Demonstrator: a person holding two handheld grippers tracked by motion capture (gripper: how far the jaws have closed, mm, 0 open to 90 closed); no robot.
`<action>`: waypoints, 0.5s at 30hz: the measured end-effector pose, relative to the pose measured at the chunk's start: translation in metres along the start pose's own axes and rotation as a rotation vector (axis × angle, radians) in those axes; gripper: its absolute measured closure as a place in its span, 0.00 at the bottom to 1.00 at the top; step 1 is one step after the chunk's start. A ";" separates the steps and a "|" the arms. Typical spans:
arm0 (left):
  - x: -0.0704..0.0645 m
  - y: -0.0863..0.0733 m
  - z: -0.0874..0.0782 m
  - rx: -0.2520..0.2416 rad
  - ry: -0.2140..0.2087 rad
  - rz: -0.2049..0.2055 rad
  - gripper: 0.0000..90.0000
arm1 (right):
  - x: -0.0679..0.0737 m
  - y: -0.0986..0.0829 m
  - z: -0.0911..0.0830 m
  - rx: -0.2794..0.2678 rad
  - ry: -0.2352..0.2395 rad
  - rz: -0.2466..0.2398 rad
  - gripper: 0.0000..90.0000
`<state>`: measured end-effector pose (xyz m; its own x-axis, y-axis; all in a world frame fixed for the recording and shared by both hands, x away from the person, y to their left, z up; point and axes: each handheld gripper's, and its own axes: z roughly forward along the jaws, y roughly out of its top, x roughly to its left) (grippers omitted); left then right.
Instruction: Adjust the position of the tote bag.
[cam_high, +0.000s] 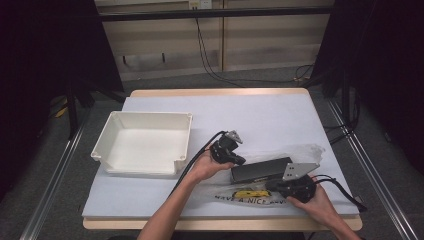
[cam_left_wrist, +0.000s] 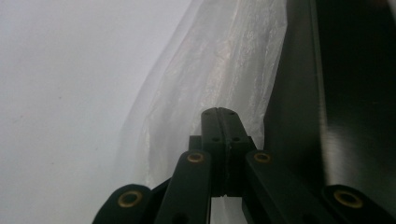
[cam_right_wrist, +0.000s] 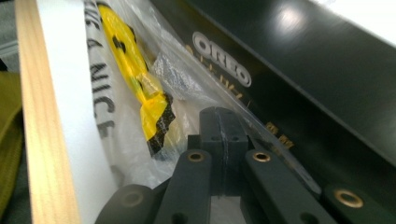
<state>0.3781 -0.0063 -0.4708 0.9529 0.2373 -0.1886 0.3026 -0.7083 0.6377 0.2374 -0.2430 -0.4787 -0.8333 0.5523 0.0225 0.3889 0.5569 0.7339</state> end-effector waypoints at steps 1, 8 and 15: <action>0.000 0.000 0.002 0.011 0.015 0.007 1.00 | 0.000 0.000 0.002 0.006 0.000 0.001 1.00; 0.009 0.001 0.006 -0.014 0.017 -0.032 1.00 | 0.005 -0.003 0.000 0.026 -0.008 -0.016 1.00; 0.016 0.008 0.008 0.001 0.082 -0.035 1.00 | 0.011 -0.011 -0.007 0.016 0.016 0.004 1.00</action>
<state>0.3956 -0.0136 -0.4748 0.9373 0.3153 -0.1486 0.3354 -0.6993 0.6313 0.2214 -0.2470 -0.4818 -0.8382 0.5442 0.0363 0.3981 0.5649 0.7228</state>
